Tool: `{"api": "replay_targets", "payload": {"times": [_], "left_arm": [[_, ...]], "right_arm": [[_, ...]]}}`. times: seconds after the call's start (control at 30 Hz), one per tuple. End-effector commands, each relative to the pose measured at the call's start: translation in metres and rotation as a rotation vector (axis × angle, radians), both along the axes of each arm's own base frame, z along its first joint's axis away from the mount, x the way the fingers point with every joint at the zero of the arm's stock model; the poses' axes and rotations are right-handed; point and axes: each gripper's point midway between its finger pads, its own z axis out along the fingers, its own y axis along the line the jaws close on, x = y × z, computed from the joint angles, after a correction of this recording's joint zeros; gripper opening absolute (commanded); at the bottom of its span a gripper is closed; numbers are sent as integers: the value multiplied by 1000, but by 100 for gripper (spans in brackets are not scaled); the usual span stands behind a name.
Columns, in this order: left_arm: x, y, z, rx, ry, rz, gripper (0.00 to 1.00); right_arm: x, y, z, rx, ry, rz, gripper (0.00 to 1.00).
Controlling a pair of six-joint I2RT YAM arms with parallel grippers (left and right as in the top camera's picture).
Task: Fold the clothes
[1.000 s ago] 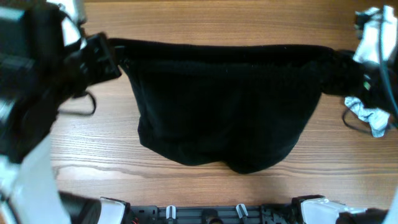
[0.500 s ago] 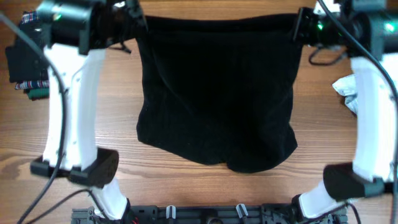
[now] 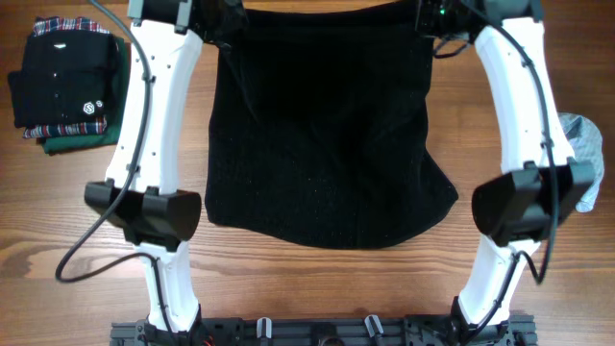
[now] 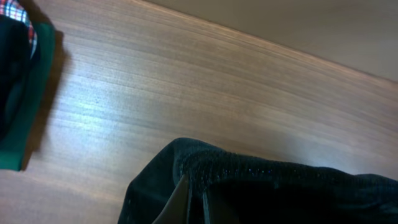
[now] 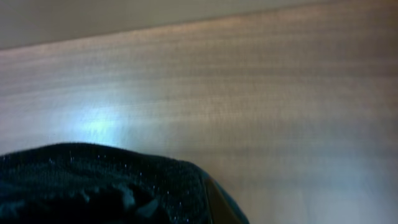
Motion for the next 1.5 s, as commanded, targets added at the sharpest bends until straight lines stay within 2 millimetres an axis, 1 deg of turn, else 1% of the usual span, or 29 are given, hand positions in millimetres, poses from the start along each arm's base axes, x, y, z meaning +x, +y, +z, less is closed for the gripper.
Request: {"api": "replay_targets", "payload": {"times": [0.0,0.17,0.3,0.4,0.43,0.47,0.5,0.53,0.57,0.6,0.63,0.67,0.7,0.73,0.87,0.93,1.03,1.1,1.13,1.2,1.27,1.3,1.33,1.37,1.4,1.43,1.47], "left_arm": [[21,54,-13,132,-16,140,4],[39,51,-46,140,17,138,4],[52,50,-75,154,46,140,4],[62,54,-86,170,37,155,4],[65,55,-88,170,31,158,8],[69,56,-90,168,23,162,21],[72,58,-89,164,9,167,40],[77,59,-91,162,-3,172,57],[80,61,-89,157,-19,176,73],[84,63,-88,154,-31,182,80],[86,65,-87,152,-41,187,85],[88,67,-86,150,-49,192,87],[89,70,-85,149,-56,197,89],[90,72,-84,148,-59,201,91],[91,78,-84,148,-61,211,99],[91,78,-84,150,-60,208,99],[90,75,-84,141,-56,198,100],[86,62,-87,114,-29,126,99],[84,54,-89,98,-12,83,98],[74,39,-94,68,35,24,95],[61,30,-101,49,95,-5,89],[51,25,-106,38,139,-21,87],[43,21,-110,30,177,-34,82],[32,17,-115,26,225,-46,78],[23,15,-119,30,262,-53,71],[12,13,-123,38,309,-59,64],[7,12,-124,41,330,-63,56]], "right_arm": [[24,-57,-28,-140,-5,-117,4],[48,-56,-51,-137,-34,-119,4],[60,-56,-70,-136,-39,-119,4],[69,-55,-79,-134,-56,-120,4],[72,-55,-81,-133,-63,-121,4],[75,-55,-81,-133,-75,-122,4],[80,-55,-82,-131,-92,-123,6],[83,-55,-81,-129,-105,-124,17],[86,-55,-79,-129,-120,-125,35],[89,-55,-76,-128,-135,-126,53],[92,-55,-73,-130,-154,-122,77],[95,-54,-70,-140,-170,-108,89],[97,-54,-68,-148,-183,-99,97],[99,-54,-66,-158,-195,-87,99],[100,-54,-64,-170,-201,-71,100],[98,-51,-63,-157,-191,-58,100],[90,-37,-59,-94,-170,-2,100],[80,-25,-53,-39,-149,40,100],[74,-20,-49,-12,-135,63,99],[57,-9,-41,41,-91,100,100],[39,-2,-37,79,-39,123,100],[28,0,-38,94,-1,132,100],[22,1,-38,102,21,137,100],[12,2,-43,108,67,139,99],[1,1,-49,107,119,138,99],[-8,1,-54,105,160,141,96],[-15,0,-57,102,191,141,95]]}}
